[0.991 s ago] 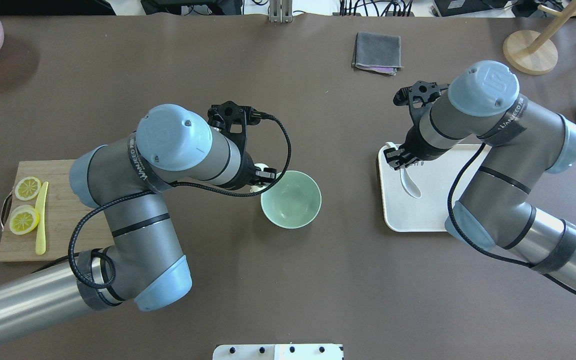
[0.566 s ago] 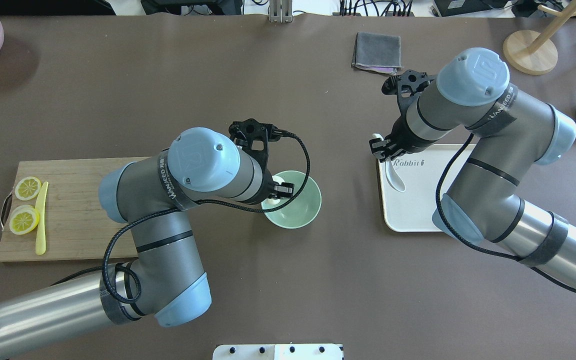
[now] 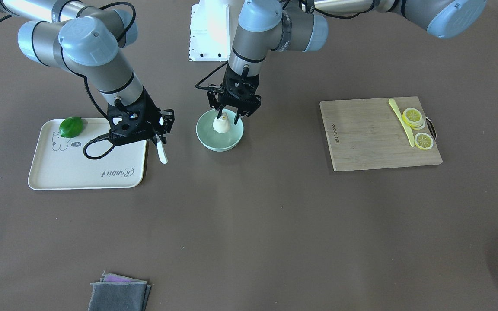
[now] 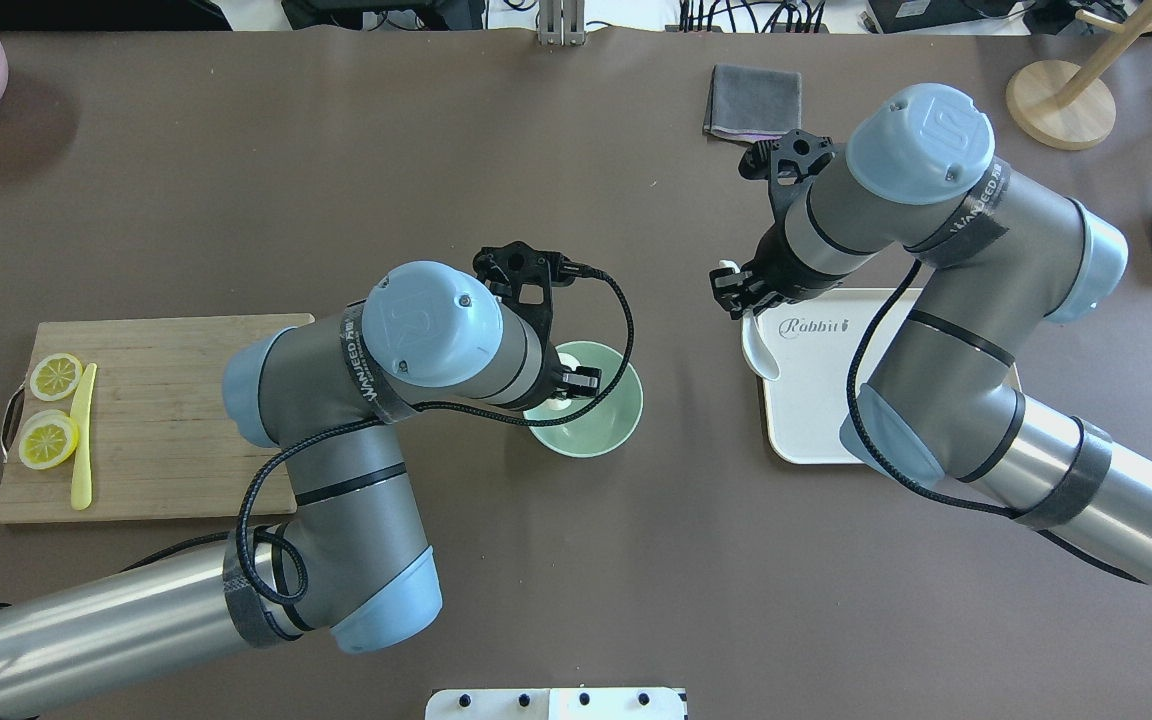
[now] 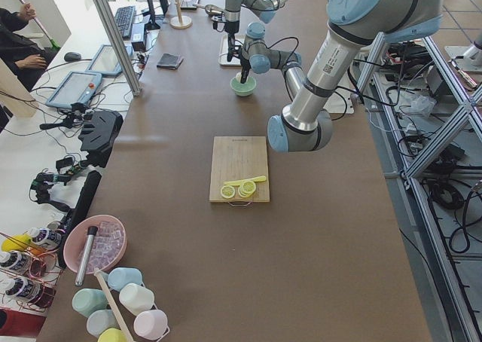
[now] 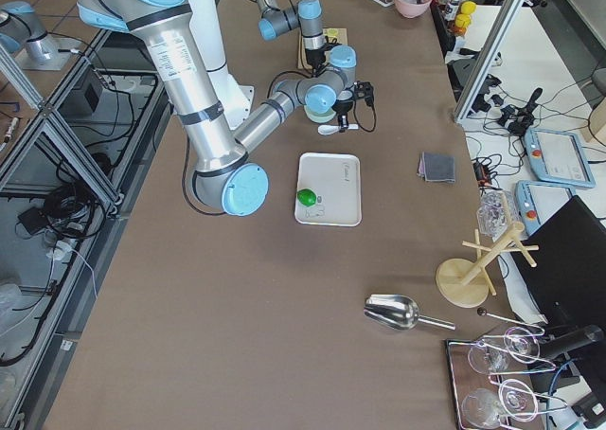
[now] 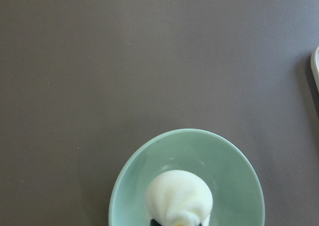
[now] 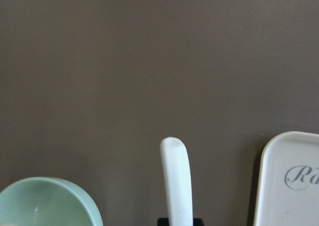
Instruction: Put spoon and bun in bowl
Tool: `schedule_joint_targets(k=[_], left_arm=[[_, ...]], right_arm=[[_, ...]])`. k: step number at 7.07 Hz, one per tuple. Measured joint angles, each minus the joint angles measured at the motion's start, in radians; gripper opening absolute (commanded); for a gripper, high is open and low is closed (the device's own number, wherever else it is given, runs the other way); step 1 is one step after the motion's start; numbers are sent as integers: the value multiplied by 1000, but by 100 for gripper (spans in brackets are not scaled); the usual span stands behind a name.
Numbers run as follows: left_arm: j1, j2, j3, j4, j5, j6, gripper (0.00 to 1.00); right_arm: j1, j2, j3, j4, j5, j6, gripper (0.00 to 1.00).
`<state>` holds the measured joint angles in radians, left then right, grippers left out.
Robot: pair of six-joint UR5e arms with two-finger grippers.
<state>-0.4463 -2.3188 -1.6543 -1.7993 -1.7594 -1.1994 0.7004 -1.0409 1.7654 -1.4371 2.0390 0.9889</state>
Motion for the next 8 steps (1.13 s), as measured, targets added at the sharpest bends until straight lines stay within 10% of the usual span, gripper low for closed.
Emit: schedule_joint_targets(k=[7,8], left_arm=[[-228,115,-56,-1,-166,199,98],[-285,165,-85,-1,-223,264,98]], right_arm=[[-92,173,-125,7,-63,153,0],[-112,187,-146,12,-83,172,45]])
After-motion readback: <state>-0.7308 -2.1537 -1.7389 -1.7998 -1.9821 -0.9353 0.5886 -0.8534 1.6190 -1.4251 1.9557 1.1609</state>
